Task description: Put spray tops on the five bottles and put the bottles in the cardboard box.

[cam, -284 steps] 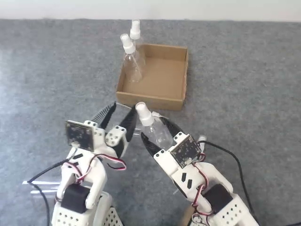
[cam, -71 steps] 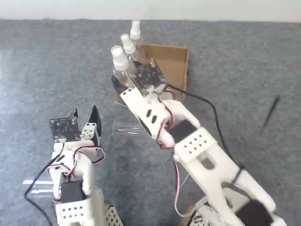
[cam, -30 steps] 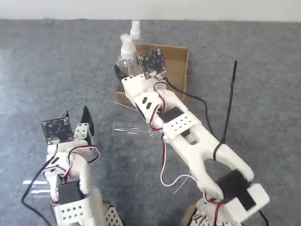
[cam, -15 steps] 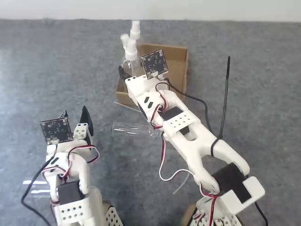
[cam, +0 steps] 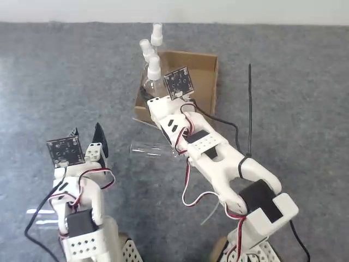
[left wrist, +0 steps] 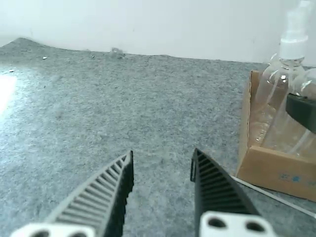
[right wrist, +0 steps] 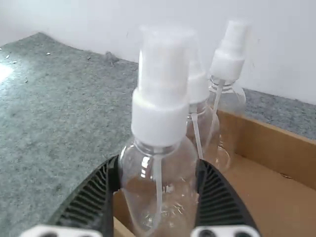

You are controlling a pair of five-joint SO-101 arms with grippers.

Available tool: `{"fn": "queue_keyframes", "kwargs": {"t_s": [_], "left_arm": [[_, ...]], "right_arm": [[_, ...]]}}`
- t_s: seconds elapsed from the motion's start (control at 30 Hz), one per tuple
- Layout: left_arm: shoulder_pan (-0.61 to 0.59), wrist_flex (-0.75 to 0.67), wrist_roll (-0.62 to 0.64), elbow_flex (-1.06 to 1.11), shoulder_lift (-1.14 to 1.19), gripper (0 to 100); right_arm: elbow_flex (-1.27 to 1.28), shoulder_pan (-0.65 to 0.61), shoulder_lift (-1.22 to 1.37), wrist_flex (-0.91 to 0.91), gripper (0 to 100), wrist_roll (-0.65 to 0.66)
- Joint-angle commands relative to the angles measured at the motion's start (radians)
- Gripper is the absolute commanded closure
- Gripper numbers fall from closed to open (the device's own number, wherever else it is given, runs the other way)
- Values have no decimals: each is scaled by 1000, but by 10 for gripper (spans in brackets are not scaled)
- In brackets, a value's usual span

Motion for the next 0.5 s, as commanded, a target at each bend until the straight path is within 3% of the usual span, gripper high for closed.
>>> {"fn": "queue_keyframes", "kwargs": {"t_s": [0.0,0.23,0.47], "left_arm": [[2,-34,5,-27,-21,819],[2,-34,5,-27,-21,819],[2,-32,3,-27,-21,819]], "right_arm": [[-3,-31,-15,-33,950,2],[61,-85,-13,-127,950,121],[74,-85,8,-150,950,126]]}}
